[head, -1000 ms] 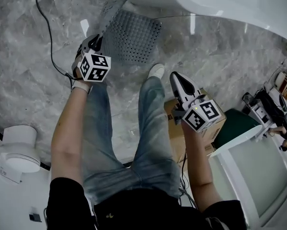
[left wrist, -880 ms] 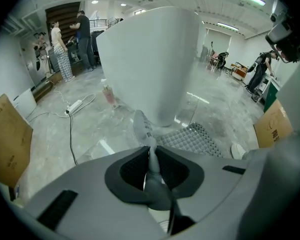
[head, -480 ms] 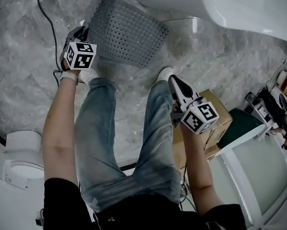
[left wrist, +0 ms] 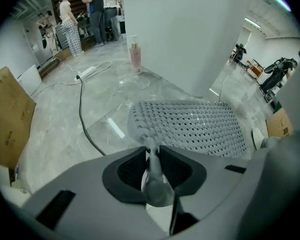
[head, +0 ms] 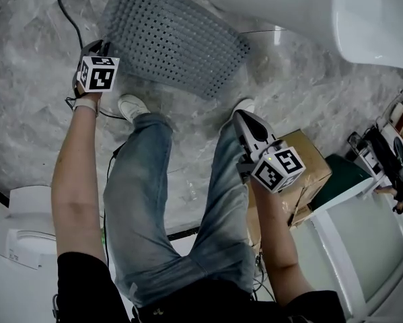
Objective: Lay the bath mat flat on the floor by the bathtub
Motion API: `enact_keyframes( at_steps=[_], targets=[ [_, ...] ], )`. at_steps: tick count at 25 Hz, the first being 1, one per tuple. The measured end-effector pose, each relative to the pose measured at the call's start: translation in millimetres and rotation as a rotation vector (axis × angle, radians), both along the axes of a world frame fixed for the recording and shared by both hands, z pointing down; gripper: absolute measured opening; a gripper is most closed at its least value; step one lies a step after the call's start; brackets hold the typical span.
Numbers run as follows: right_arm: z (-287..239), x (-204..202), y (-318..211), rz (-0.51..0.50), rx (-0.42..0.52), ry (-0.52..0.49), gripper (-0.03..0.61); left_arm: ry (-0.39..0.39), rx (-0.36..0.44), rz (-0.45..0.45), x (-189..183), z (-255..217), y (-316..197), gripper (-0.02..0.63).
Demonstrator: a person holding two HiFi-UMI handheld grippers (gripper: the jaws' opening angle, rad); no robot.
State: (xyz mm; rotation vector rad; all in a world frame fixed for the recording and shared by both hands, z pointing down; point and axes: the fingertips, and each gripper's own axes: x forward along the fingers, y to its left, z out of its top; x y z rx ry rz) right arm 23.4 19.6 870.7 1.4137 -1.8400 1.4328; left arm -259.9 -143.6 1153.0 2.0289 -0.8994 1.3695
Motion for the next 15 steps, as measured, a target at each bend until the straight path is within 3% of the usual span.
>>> enact_keyframes(
  at_steps=[8,12,15],
  targets=[
    [31,-14,-1,0.009,-0.018,-0.015,0.025,-0.015,-0.073,-0.124,-27,49,8,0.127],
    [33,-17,-1,0.02,-0.018,-0.021,0.025,-0.014,-0.045,-0.13,-34,51,13,0.258],
    [31,-21,-1,0.016,-0.022,-0.022,0.025,-0.006,-0.049,-0.138,-37,43,18,0.267]
  ],
)
